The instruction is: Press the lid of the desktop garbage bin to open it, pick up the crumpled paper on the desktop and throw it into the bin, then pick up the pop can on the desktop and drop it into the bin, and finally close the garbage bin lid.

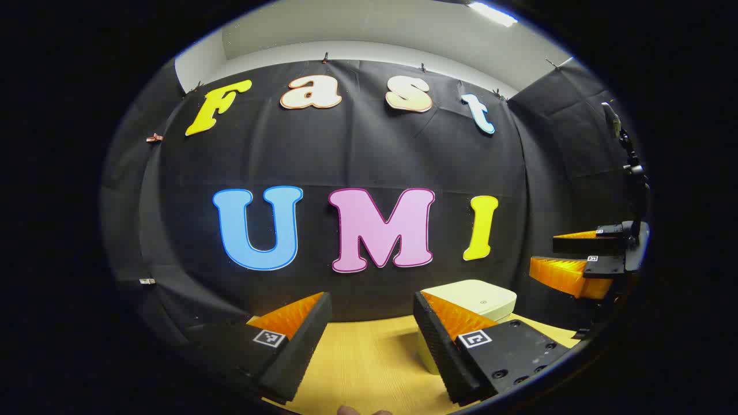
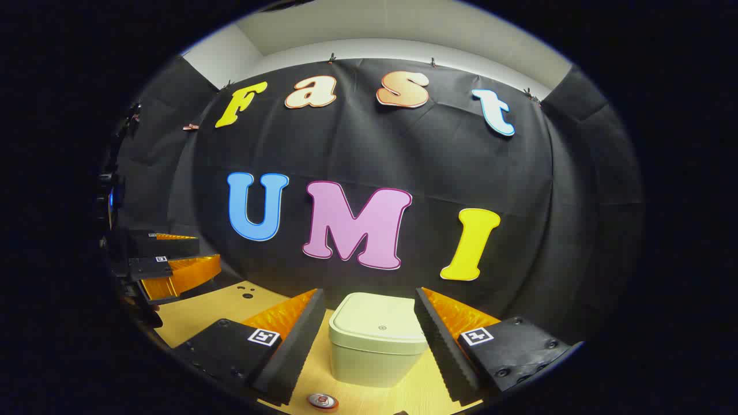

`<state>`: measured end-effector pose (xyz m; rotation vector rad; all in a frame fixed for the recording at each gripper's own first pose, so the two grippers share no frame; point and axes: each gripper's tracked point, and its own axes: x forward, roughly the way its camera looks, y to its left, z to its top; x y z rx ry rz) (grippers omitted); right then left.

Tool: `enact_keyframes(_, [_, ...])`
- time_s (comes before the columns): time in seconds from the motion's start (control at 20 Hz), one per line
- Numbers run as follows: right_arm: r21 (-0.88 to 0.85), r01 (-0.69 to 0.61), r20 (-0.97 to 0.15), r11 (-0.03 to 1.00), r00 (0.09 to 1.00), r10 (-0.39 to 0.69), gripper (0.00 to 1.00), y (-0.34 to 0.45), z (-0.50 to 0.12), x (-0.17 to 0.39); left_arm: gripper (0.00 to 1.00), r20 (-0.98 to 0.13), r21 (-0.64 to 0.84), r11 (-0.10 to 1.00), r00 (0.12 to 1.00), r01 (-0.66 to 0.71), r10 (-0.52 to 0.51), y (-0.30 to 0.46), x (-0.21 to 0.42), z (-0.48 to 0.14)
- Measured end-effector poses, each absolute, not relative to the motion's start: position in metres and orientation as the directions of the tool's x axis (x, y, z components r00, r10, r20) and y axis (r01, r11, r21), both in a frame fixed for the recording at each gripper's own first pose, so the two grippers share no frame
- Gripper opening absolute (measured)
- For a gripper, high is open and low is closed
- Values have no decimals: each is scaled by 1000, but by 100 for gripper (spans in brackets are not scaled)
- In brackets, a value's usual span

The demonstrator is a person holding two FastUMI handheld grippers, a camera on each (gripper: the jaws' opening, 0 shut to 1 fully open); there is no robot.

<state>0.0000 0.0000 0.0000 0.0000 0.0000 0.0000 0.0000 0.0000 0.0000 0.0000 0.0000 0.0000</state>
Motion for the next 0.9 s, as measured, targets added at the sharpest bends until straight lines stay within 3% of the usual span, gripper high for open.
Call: enact_keyframes(0.9, [6, -10, -21, 1000, 1000, 11, 98, -4, -4, 7, 93, -10, 8, 1000, 1000, -4, 4, 1, 7, 0])
